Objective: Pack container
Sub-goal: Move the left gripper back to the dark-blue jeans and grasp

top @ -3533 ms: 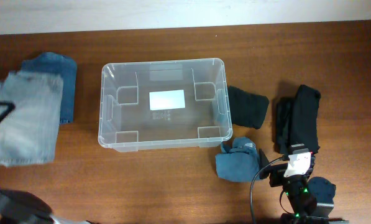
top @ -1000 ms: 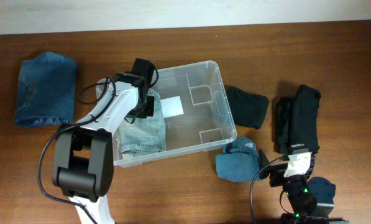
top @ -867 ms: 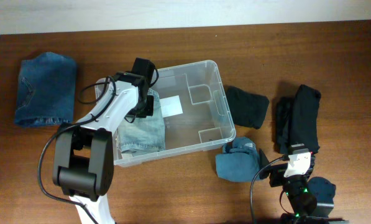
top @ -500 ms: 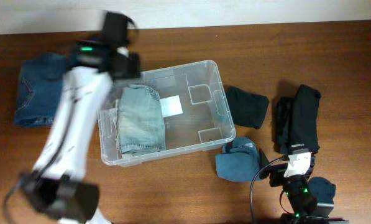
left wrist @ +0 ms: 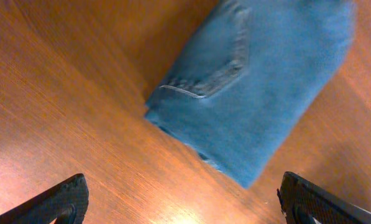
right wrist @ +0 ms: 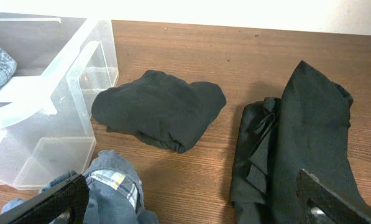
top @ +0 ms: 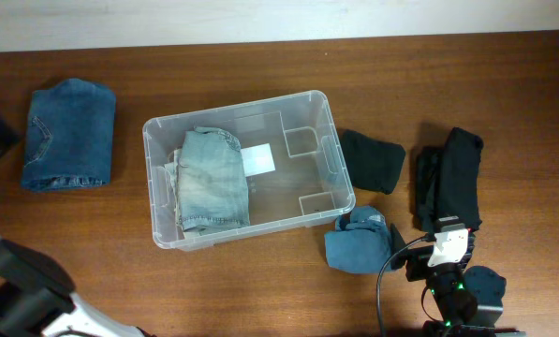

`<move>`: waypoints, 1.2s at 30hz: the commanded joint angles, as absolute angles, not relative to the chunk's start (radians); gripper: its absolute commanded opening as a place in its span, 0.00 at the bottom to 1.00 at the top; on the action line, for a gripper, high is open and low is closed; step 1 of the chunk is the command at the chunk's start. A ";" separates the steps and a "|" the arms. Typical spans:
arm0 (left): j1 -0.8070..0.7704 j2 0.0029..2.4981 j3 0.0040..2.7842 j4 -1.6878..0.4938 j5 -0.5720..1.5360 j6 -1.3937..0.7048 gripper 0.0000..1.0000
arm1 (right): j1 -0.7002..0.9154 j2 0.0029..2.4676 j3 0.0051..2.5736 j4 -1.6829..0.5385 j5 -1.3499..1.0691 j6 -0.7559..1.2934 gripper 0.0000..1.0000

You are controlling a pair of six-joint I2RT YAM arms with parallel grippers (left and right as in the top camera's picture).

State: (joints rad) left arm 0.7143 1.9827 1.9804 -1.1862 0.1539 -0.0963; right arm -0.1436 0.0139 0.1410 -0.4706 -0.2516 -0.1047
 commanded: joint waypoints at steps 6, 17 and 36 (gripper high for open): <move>0.936 2.295 1.975 -1.108 0.566 0.048 0.98 | -0.151 0.006 0.135 -0.475 -0.250 -0.099 0.98; 0.930 2.495 1.975 -0.981 0.796 0.089 0.98 | -0.151 0.006 0.135 -0.475 -0.250 -0.099 0.99; 0.879 2.534 1.915 -0.999 0.815 0.234 0.99 | -0.151 0.006 0.135 -0.475 -0.250 -0.099 0.98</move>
State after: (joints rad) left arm 0.8963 2.4702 1.9598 -0.9939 0.8970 0.2039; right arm -0.1436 0.0139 0.1410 -0.4706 -0.2516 -0.1043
